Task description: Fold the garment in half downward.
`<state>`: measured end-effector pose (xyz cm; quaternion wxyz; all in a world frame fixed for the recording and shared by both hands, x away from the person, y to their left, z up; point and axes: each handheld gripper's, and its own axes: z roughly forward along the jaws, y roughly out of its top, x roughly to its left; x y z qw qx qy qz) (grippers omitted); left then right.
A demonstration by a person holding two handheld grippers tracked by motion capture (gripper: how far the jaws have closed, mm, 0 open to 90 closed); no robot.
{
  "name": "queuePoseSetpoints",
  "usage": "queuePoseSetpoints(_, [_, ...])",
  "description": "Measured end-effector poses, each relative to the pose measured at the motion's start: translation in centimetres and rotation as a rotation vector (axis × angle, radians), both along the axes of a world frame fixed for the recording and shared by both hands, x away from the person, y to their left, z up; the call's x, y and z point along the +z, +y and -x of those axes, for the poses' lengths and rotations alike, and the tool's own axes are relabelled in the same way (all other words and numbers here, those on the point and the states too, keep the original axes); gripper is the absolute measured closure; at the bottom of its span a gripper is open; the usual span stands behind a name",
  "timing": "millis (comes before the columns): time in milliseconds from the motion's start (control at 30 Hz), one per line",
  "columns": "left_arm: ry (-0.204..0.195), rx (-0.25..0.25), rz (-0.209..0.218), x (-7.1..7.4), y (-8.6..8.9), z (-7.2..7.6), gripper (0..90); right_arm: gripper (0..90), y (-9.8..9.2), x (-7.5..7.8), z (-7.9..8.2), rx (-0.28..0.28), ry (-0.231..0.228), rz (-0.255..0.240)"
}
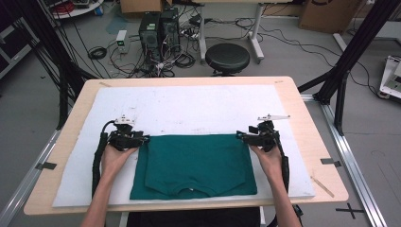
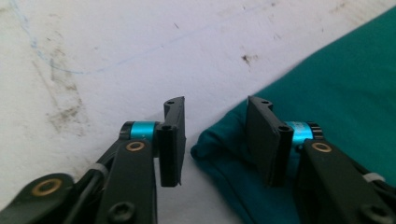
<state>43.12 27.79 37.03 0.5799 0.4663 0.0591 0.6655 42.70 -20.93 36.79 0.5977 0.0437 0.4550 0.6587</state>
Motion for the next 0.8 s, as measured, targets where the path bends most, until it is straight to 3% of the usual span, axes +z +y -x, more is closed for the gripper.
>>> queuePoseSetpoints(100, [0.009, -0.019, -0.008, 0.0, 0.1, -0.1, 64.8, 33.9, -0.7, 0.8, -0.2, 0.029, 0.013, -0.016])
queuePoseSetpoints(300, [0.01, -0.032, -0.034, 0.0, 0.0, -0.2, 74.9, 35.3, -0.6, 2.2, -1.5, 0.032, 0.082, 0.006])
queuePoseSetpoints(467, [0.014, -0.046, -0.042, 0.0, 0.2, -0.2, 79.3, 40.2, 0.0, 2.7, -2.3, -0.016, 0.112, 0.05])
queuePoseSetpoints(567, [0.02, -0.065, -0.04, 0.0, 0.3, -0.3, 80.3, 48.6, 0.4, 2.6, -2.3, -0.049, 0.109, 0.071])
queuePoseSetpoints(667, [0.018, -0.074, -0.035, -0.1, 0.4, -0.4, 80.9, 69.7, 0.9, 2.3, -2.3, -0.088, 0.1, 0.114])
queuePoseSetpoints(733, [0.012, -0.063, -0.038, -0.1, 0.3, -0.3, 81.3, 77.2, 1.3, 2.2, -2.2, -0.134, 0.076, 0.119])
queuePoseSetpoints(800, [0.002, -0.052, -0.034, -0.2, 0.1, -0.3, 81.6, 79.2, 1.4, 2.2, -2.1, -0.138, 0.073, 0.122])
